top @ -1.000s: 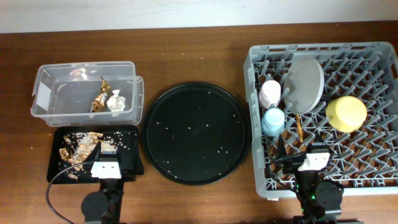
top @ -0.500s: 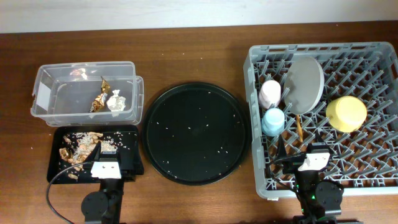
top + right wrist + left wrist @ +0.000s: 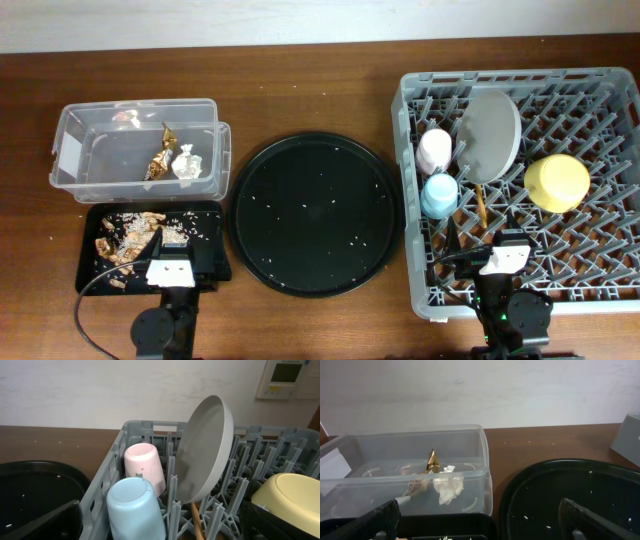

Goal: Sort waste into correct bins and load items into the dishwasher rack

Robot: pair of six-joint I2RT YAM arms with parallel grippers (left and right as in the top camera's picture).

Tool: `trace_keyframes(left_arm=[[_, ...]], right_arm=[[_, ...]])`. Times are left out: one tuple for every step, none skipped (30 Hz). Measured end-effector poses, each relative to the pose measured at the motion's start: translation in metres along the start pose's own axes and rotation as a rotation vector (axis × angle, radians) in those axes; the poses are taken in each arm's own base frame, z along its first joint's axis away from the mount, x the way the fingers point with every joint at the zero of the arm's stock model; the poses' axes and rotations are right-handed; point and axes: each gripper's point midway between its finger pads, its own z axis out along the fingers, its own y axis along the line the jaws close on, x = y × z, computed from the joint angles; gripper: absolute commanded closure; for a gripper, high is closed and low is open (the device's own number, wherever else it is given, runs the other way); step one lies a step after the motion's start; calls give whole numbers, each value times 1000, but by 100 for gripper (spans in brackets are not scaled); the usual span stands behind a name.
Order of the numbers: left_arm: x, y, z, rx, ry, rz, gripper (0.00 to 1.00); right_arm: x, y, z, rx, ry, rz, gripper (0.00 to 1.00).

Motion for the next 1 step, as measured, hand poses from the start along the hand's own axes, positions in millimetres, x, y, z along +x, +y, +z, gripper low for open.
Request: trace_keyframes(left_arm=[[0,0,0,0,0,0,0]], right_arm=[[0,0,0,0,0,0,2]])
